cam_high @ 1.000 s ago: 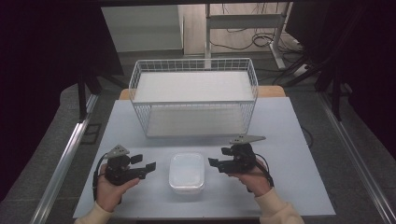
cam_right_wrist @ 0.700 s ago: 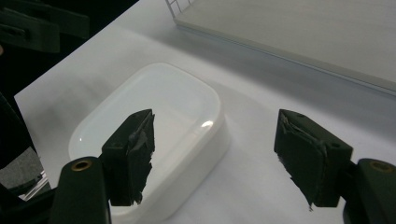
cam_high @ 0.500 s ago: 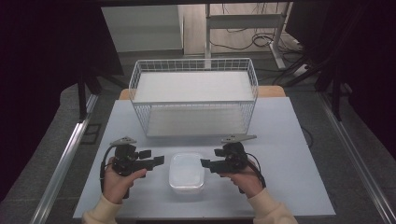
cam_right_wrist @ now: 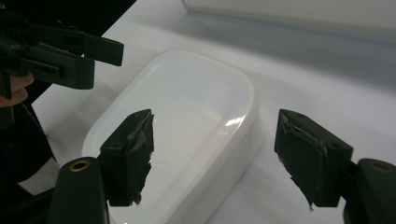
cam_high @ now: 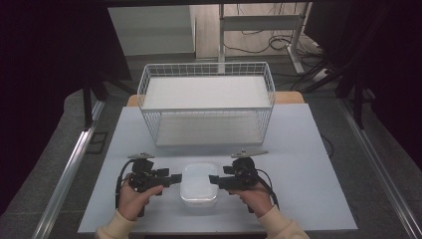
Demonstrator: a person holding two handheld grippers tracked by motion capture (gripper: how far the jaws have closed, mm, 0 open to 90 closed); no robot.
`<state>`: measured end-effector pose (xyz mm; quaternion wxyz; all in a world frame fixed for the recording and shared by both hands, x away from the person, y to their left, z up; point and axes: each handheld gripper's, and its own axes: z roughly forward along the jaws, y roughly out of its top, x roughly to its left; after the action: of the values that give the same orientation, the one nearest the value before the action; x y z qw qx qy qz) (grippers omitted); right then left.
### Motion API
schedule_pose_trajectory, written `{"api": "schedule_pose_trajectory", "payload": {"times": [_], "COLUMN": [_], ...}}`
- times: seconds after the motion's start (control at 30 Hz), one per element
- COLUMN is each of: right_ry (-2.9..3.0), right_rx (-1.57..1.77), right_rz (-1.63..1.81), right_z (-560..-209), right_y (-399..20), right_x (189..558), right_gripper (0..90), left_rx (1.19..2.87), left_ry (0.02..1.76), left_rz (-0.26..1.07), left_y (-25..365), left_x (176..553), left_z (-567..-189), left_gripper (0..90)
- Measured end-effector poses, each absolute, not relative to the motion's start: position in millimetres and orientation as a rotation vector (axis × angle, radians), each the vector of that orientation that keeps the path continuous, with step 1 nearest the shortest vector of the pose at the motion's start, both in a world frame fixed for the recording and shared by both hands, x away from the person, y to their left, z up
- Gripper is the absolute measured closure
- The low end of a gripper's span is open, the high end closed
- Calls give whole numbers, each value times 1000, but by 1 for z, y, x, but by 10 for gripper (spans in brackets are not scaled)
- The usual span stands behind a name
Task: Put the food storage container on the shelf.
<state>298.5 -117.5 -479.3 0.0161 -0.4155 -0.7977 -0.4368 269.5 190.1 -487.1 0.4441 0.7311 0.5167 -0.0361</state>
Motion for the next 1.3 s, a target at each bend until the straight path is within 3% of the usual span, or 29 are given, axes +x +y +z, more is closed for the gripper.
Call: {"api": "schedule_pose_trajectory", "payload": {"times": [0.47, 0.6, 0.87, 1.3], "right_ry": [-2404, -2378, -2250, -2140], "right_rx": [-1336, -1356, -1445, -1438], "right_rz": [-1268, -1267, -1315, -1374], "right_z": [-497, -497, -496, -492], "right_y": [-109, -109, -120, -130], "right_x": [297, 297, 293, 287], "right_gripper": [355, 402, 603, 720], "left_rx": [1796, 1775, 1732, 1713], "left_ry": [1282, 1274, 1331, 1308], "left_rz": [-227, -299, -290, -252], "left_y": [178, 176, 181, 185], "left_x": [276, 274, 272, 262], "left_z": [-501, -504, -505, -495], "left_gripper": [336, 428, 622, 719]}}
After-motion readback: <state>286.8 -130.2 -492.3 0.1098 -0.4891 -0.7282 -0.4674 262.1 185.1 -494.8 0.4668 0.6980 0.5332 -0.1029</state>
